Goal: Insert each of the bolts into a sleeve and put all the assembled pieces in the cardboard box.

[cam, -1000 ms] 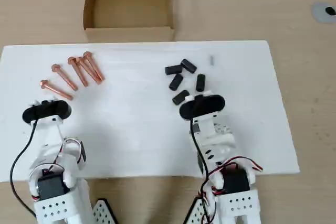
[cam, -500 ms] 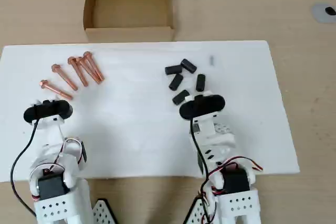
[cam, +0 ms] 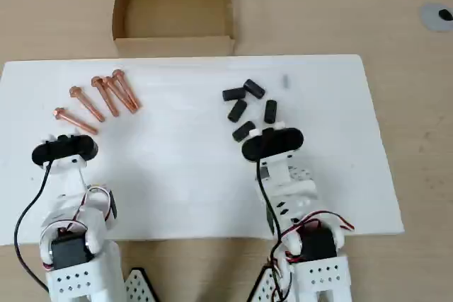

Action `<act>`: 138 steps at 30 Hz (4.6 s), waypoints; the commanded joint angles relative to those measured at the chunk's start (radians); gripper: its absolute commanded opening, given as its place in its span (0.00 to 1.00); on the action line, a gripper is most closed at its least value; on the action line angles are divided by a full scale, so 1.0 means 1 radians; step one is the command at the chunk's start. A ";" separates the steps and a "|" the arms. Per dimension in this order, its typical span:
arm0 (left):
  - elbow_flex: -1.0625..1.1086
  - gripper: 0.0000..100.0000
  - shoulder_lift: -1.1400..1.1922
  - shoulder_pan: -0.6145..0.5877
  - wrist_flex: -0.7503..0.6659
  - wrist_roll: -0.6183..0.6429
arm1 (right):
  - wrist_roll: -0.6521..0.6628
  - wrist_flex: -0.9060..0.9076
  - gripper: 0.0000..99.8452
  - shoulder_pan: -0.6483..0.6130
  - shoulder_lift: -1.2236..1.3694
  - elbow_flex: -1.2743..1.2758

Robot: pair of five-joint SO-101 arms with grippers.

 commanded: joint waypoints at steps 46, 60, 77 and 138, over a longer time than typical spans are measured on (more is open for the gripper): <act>-1.671 0.08 1.842 -0.124 0.354 0.767 | 0.009 0.152 0.01 0.042 0.854 -0.970; -1.896 0.08 2.049 -0.124 0.325 0.523 | 0.296 0.483 0.01 -0.117 1.449 -1.721; -1.990 0.16 2.298 -0.181 0.250 0.331 | 0.445 0.618 0.01 -0.114 1.581 -1.768; -1.919 0.01 2.175 -0.130 0.239 0.525 | 0.330 0.638 0.01 0.036 1.575 -1.790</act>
